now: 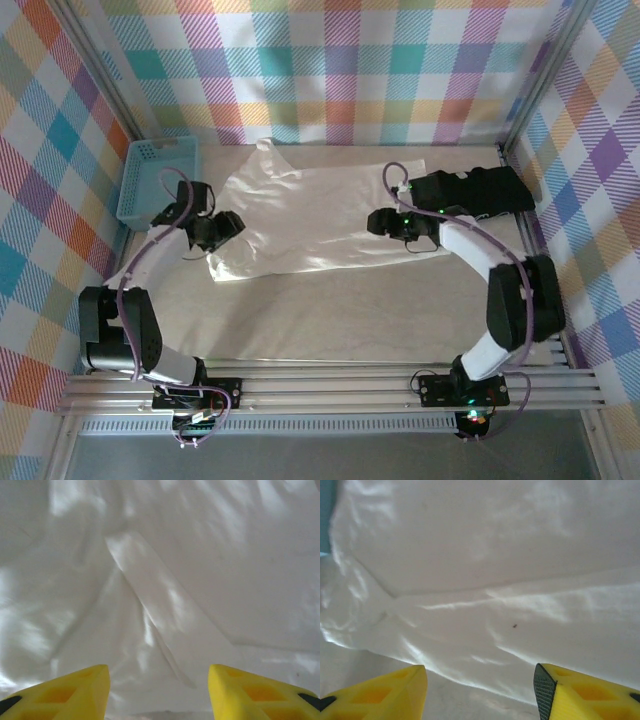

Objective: Fold the inside-out t-shirt

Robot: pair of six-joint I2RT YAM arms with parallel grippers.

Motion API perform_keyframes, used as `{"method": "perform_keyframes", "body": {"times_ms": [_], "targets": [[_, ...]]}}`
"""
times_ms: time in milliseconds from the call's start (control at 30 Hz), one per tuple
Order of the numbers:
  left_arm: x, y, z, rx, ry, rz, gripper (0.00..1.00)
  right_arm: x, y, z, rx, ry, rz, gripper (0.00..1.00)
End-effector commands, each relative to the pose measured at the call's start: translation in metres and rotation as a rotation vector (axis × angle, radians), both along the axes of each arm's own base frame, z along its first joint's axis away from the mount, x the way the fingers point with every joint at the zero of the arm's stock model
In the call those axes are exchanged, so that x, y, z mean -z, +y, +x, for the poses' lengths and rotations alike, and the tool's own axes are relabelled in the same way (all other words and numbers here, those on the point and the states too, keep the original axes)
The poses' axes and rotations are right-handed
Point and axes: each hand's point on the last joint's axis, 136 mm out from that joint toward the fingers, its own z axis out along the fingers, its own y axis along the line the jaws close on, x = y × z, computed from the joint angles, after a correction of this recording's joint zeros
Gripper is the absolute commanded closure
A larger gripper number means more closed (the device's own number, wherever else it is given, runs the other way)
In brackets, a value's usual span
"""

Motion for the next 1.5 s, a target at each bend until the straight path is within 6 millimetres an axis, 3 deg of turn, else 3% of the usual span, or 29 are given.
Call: {"method": "perform_keyframes", "body": {"times_ms": [0,233,400,567,700,800,900,1000,1100,1167,1300,1400,1467], "targets": [[0.028,-0.028,0.004,0.056,0.022,-0.063,0.46,0.026,-0.023,0.014,0.042,0.050,-0.104,0.43],[0.062,-0.015,-0.002,0.028,0.075,-0.002,0.47,0.079,-0.065,0.016,0.113,0.255,-0.220,0.50],[0.090,0.000,-0.019,-0.008,0.119,0.018,0.47,0.107,-0.073,-0.017,0.126,0.430,-0.246,0.55],[0.111,-0.006,-0.054,-0.014,0.164,-0.042,0.47,0.101,-0.071,-0.062,0.115,0.529,-0.202,0.56],[0.112,-0.003,-0.090,-0.027,0.173,-0.043,0.47,0.104,-0.093,-0.110,0.157,0.583,-0.288,0.58],[0.104,-0.003,-0.100,-0.026,0.157,-0.045,0.46,0.090,-0.097,-0.119,0.165,0.523,-0.296,0.59],[0.084,-0.003,-0.093,-0.018,0.103,-0.045,0.46,0.051,-0.064,-0.092,0.035,0.264,-0.243,0.60],[0.068,0.002,-0.088,-0.023,0.074,-0.020,0.45,0.004,0.007,-0.079,-0.221,-0.038,-0.154,0.57],[0.059,0.009,-0.087,-0.055,0.043,-0.010,0.45,-0.027,0.082,-0.086,-0.460,-0.264,-0.078,0.47],[0.059,0.016,-0.088,-0.076,0.035,-0.004,0.42,-0.032,0.127,-0.096,-0.595,-0.329,-0.059,0.44],[0.067,0.021,-0.087,-0.100,0.052,-0.047,0.42,-0.015,0.204,-0.113,-0.835,-0.460,-0.122,0.41],[0.073,0.024,-0.085,-0.108,0.069,-0.059,0.41,0.001,0.245,-0.122,-0.972,-0.500,-0.154,0.39],[0.076,0.024,-0.084,-0.099,0.084,-0.060,0.42,0.010,0.262,-0.125,-1.034,-0.517,-0.171,0.39]]}}
